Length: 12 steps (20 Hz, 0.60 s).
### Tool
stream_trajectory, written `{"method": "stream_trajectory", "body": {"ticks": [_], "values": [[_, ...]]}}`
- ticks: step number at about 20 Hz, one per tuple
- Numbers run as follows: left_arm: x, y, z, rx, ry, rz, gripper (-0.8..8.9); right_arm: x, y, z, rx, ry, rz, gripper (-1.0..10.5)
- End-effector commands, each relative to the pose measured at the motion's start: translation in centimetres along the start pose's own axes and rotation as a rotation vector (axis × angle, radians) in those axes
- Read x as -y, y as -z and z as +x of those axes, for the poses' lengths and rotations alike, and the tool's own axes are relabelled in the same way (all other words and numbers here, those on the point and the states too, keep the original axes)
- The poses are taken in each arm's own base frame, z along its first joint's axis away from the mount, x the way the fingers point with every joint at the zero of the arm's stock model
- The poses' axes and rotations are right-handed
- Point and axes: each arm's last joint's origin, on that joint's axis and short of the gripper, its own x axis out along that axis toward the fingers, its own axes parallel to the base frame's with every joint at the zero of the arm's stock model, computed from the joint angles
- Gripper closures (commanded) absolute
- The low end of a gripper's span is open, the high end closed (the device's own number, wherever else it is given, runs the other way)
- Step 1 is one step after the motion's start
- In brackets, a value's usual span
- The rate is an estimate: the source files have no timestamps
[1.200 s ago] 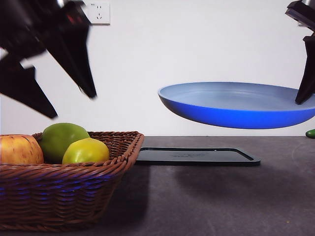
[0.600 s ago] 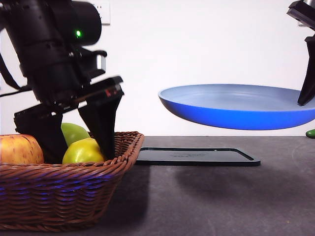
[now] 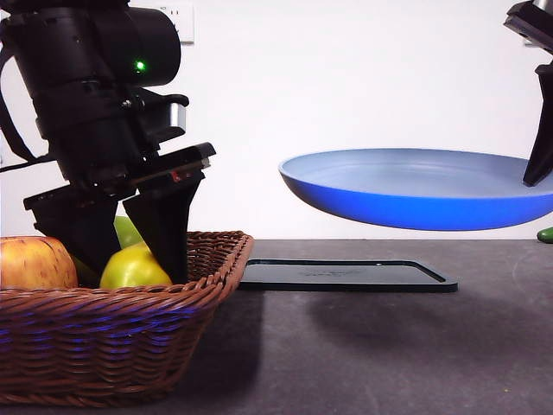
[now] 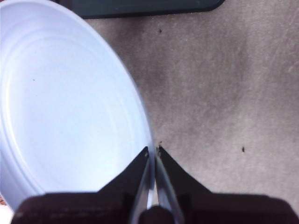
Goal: Take the lemon from the basket,put the lemon in the plate,hand out the plate
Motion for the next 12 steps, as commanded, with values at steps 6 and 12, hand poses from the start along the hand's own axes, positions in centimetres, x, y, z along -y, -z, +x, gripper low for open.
{"method": "stream_trajectory", "body": {"ticks": [6, 12], "values": [[3.4, -4.0, -7.6, 0.138, 0.321, 0.089, 6.51, 0.3, -1.1, 0.4, 0.061, 0.086, -0.022, 9.4], [9.4, -4.3, -9.0, 0.273, 0.375, 0.268, 6.51, -0.1, -1.0, 2.3, -0.03, 0.066, 0.043, 9.4]]}}
